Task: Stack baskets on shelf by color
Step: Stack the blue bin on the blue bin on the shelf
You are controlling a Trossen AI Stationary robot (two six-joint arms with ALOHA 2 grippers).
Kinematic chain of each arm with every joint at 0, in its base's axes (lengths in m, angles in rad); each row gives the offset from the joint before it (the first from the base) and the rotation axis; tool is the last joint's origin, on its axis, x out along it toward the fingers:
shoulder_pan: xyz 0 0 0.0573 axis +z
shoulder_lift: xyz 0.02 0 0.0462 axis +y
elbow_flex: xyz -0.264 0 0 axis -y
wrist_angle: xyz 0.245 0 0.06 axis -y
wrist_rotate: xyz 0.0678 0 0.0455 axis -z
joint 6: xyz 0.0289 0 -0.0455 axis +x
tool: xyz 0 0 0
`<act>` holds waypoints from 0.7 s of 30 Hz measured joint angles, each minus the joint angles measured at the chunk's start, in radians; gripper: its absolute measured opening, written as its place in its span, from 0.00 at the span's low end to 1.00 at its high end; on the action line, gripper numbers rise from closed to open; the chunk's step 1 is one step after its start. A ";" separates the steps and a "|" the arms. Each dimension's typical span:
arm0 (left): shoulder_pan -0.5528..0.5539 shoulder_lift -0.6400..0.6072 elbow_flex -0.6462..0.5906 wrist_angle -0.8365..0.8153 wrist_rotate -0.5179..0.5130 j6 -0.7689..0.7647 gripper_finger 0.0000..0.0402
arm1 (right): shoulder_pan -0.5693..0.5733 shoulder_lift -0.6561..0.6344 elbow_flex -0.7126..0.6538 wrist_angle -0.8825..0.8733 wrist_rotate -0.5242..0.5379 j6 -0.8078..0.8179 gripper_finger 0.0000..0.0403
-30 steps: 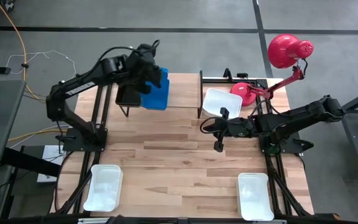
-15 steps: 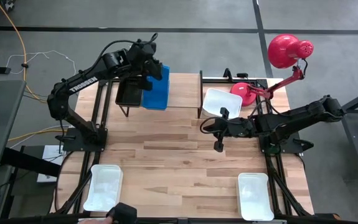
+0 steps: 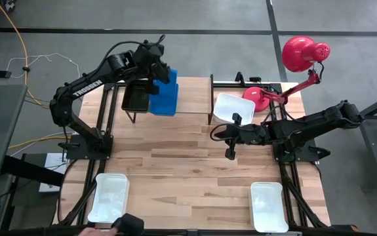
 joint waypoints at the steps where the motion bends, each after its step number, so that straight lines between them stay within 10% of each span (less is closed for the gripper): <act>1: -0.001 0.000 0.000 -0.004 0.000 -0.001 0.00 | 0.000 0.000 0.000 0.000 0.002 0.000 0.00; 21: -0.049 -0.010 0.000 -0.109 0.022 -0.136 0.00 | 0.000 0.000 0.000 -0.003 0.002 0.000 0.00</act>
